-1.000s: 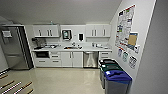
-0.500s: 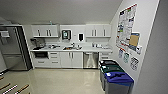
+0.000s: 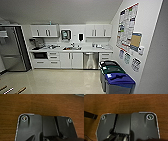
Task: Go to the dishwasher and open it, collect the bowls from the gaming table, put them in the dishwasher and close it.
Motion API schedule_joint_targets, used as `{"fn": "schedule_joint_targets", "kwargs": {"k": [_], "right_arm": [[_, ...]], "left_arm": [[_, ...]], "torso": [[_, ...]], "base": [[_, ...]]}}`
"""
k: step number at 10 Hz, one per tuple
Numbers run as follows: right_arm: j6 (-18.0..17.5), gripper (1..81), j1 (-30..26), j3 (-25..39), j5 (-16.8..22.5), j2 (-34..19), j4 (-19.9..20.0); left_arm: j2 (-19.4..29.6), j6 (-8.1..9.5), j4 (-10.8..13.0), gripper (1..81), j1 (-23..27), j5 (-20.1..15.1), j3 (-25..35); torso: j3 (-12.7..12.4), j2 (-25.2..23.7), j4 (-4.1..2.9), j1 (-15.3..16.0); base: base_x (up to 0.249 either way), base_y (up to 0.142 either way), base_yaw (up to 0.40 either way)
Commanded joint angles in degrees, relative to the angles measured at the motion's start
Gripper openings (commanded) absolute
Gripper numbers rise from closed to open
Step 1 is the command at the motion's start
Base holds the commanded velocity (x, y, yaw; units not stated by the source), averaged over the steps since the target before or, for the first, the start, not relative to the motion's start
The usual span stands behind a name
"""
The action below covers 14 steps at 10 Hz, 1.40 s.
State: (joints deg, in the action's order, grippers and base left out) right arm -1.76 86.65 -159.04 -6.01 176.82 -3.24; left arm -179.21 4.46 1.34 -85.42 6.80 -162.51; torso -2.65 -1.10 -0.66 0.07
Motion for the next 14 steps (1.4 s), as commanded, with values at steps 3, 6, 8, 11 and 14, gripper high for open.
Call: {"fn": "schedule_joint_targets", "kwargs": {"k": [3, 6, 8, 11, 14], "right_arm": [[-0.09, 81.1, -3.8, -0.03, 2.49, 0.3, 0.17], [-0.09, 81.1, -3.8, -0.03, 2.49, 0.22, 0.17], [-0.09, 81.1, -3.8, -0.03, 2.49, 0.22, 0.17], [-0.09, 81.1, -3.72, -0.03, 2.49, 0.13, 0.17], [-0.09, 81.1, -3.72, -0.12, 2.49, 0.13, 0.17]], "left_arm": [[-0.36, -0.33, 0.24, 81.1, 3.63, -2.5, 0.0], [-0.35, -0.33, 0.07, 81.1, 3.63, -2.5, 0.0], [-0.36, -0.33, 0.15, 81.1, 3.63, -2.5, 0.0], [-0.27, -0.33, 0.15, 81.1, 3.63, -2.5, 0.0], [-0.36, -0.33, 0.15, 81.1, 3.63, -2.5, 0.0]], "torso": [[0.0, 0.0, 0.0, 0.0], [0.0, 0.0, 0.0, 0.0], [0.0, 0.0, 0.0, 0.0], [0.0, 0.0, 0.0, 0.0], [0.0, 0.0, 0.0, -0.02]], "base": [[0.086, 0.02, 0.0], [0.079, 0.068, 0.0], [0.078, 0.068, 0.0], [0.081, 0.023, 0.0], [0.088, 0.0, 0.0]]}}
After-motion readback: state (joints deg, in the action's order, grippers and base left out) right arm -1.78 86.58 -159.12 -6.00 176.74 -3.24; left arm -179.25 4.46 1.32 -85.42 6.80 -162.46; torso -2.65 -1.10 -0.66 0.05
